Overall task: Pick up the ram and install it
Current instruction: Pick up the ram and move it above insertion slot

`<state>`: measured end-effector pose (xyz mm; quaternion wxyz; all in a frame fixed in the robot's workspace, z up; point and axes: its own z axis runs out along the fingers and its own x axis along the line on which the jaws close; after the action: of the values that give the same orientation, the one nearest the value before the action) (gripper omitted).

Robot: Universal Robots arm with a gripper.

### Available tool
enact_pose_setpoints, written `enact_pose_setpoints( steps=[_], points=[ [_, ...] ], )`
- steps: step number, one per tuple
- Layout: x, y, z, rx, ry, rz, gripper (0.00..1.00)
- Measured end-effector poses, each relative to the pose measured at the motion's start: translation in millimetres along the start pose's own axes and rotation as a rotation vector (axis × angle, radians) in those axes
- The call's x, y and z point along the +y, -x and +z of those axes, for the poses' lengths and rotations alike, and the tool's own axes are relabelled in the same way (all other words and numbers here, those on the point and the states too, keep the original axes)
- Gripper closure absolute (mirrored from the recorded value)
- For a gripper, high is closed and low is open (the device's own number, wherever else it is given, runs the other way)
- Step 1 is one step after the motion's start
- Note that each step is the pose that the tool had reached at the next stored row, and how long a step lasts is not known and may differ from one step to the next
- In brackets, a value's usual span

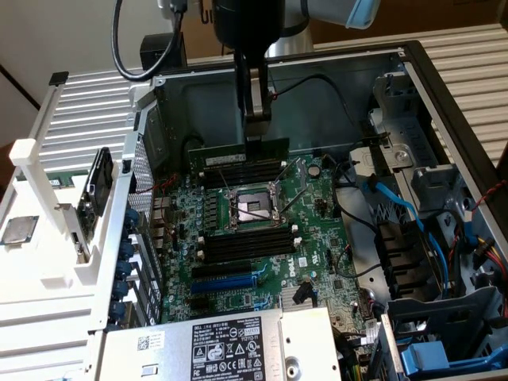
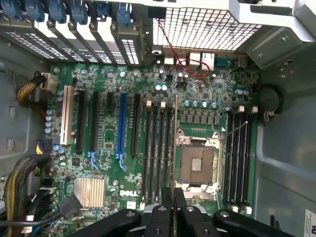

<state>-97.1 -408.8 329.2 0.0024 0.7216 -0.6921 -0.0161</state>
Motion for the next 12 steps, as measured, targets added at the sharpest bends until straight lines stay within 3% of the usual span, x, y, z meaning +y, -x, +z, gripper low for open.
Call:
enact_pose_setpoints(
  steps=[12],
  points=[
    [-0.5,-0.6,21.0,0.0006,-0.0004,0.0,0.87]
  ],
)
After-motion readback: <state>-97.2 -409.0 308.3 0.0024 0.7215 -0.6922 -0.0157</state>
